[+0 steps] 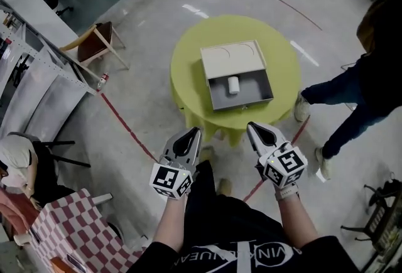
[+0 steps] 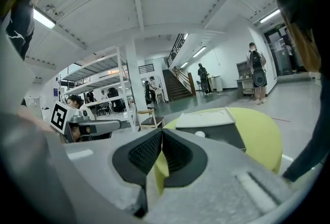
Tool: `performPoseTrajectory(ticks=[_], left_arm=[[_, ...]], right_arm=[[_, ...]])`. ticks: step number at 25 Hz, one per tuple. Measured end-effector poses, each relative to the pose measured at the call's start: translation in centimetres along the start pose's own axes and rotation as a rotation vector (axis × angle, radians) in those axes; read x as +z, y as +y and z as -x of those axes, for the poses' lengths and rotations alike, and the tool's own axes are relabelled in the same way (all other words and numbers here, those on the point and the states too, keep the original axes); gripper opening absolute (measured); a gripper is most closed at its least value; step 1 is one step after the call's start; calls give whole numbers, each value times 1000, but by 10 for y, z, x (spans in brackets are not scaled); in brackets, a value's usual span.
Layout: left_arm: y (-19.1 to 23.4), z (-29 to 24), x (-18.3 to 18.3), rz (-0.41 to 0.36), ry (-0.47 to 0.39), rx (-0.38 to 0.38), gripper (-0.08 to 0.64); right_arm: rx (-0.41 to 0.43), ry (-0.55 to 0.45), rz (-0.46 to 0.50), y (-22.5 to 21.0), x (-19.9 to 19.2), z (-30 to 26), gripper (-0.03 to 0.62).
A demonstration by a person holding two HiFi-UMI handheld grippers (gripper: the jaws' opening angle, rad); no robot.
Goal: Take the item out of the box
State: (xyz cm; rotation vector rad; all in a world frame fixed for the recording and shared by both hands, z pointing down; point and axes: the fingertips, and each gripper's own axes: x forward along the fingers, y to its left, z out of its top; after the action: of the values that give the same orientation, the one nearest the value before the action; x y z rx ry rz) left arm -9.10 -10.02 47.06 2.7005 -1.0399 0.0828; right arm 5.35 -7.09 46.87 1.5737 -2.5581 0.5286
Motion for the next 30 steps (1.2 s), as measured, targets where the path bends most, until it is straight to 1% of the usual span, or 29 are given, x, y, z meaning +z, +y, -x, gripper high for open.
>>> performPoseTrajectory(ticks=[6, 9, 12, 17, 19, 24, 30], left_arm=[[19, -42, -1, -7, 31, -55, 21], [31, -58, -6, 1, 52, -68, 21], [41, -74, -10, -5, 69, -79, 21], [54, -91, -17, -4, 105, -96, 21], [58, -98, -19, -3, 115, -102, 21], [71, -110, -23, 4, 132, -109, 21], [82, -129, -25, 12, 152, -134, 21]], right_arm=[[-37, 51, -12, -24, -2, -32, 6], [-54, 86, -14, -33, -2, -49, 6], [-52, 101, -15, -43, -6, -65, 6], [-75, 144, -24, -57, -9, -84, 6], [-87, 165, -13, -64, -10, -90, 6], [-104, 231, 9, -74, -13, -108, 6], [-113, 335, 24, -83, -21, -126, 17]])
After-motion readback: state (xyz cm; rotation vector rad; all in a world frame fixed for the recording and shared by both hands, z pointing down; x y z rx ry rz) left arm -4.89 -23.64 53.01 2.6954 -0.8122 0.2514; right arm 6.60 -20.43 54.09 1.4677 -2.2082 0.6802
